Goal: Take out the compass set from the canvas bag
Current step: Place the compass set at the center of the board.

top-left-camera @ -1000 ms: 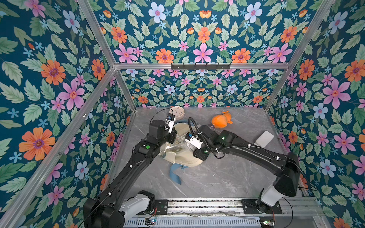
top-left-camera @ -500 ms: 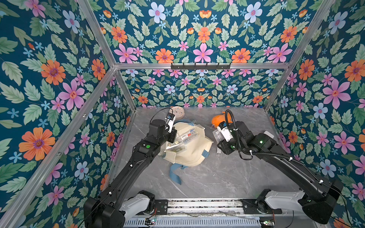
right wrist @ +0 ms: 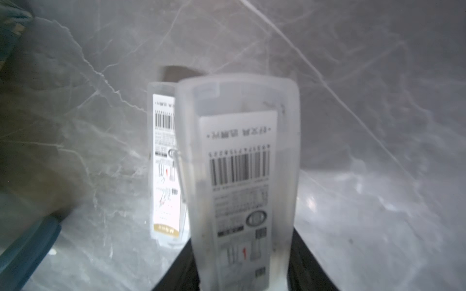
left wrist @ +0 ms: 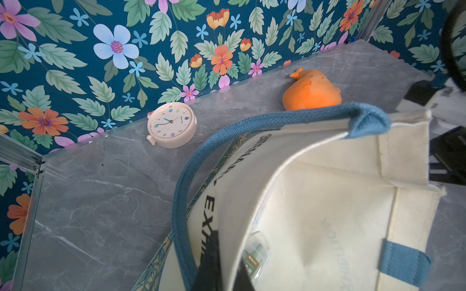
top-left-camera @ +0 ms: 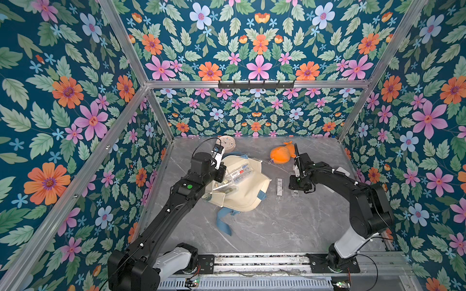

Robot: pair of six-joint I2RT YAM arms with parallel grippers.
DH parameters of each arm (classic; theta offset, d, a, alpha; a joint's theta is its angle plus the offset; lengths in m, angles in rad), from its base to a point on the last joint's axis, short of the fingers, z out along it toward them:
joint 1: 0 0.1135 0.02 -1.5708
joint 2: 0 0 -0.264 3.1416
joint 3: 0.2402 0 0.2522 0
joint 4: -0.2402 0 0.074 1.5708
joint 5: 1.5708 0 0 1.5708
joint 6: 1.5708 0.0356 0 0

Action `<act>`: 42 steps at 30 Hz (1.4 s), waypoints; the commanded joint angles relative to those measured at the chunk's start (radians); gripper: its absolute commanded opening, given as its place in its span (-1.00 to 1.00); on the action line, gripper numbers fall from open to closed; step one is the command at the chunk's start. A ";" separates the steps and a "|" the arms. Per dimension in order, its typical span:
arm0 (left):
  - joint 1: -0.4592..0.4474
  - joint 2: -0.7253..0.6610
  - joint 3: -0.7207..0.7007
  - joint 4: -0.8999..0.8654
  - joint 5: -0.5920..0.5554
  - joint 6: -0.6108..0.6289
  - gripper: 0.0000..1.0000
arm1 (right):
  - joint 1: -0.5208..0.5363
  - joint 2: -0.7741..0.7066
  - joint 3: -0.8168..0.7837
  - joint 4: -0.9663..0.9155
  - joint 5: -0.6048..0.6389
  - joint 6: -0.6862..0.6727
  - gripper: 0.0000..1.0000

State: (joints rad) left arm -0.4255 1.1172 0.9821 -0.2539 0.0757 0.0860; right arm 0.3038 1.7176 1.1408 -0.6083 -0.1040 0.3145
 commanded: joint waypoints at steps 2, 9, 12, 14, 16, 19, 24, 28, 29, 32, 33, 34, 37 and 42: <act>0.001 -0.005 -0.003 0.055 0.019 0.001 -1.00 | -0.007 0.069 0.018 0.063 -0.035 0.031 -0.25; 0.001 -0.002 -0.008 0.063 0.031 0.001 -1.00 | -0.007 0.099 0.001 0.071 -0.039 0.044 -0.13; 0.001 0.003 -0.004 0.062 0.036 0.001 -1.00 | -0.007 0.100 -0.006 0.079 -0.058 0.050 -0.07; 0.001 0.004 -0.002 0.062 0.038 0.001 -1.00 | -0.008 0.098 -0.007 0.078 -0.067 0.051 0.00; 0.001 0.003 -0.002 0.063 0.039 0.000 -1.00 | -0.008 0.090 -0.007 0.074 -0.071 0.051 0.06; 0.000 0.002 -0.005 0.065 0.039 0.001 -1.00 | -0.007 0.075 -0.009 0.065 -0.067 0.050 0.15; 0.001 0.001 -0.003 0.065 0.045 0.000 -1.00 | -0.008 0.055 -0.016 0.063 -0.064 0.048 0.26; 0.001 -0.004 -0.001 0.061 0.043 0.003 -1.00 | -0.007 0.046 -0.025 0.076 -0.080 0.052 0.26; 0.001 -0.007 0.000 0.061 0.042 0.003 -1.00 | -0.006 0.044 -0.026 0.076 -0.083 0.052 0.25; 0.001 -0.014 -0.005 0.059 0.041 0.004 -1.00 | -0.002 0.029 -0.026 0.072 -0.082 0.049 0.24; 0.000 -0.016 -0.005 0.056 0.040 0.004 -1.00 | -0.002 0.022 -0.025 0.068 -0.081 0.048 0.24; 0.001 -0.018 -0.006 0.053 0.041 0.004 -1.00 | -0.002 0.013 -0.024 0.065 -0.079 0.044 0.24; 0.001 -0.026 -0.014 0.051 0.036 0.007 -1.00 | -0.003 -0.016 -0.022 0.048 -0.064 0.033 0.24; 0.001 -0.009 -0.003 0.051 0.036 0.009 -1.00 | -0.001 -0.119 -0.038 0.030 -0.062 0.022 0.25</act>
State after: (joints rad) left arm -0.4255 1.1015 0.9691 -0.2432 0.1062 0.0887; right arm 0.3000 1.6398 1.1030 -0.5594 -0.1722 0.3534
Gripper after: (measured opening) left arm 0.083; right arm 0.625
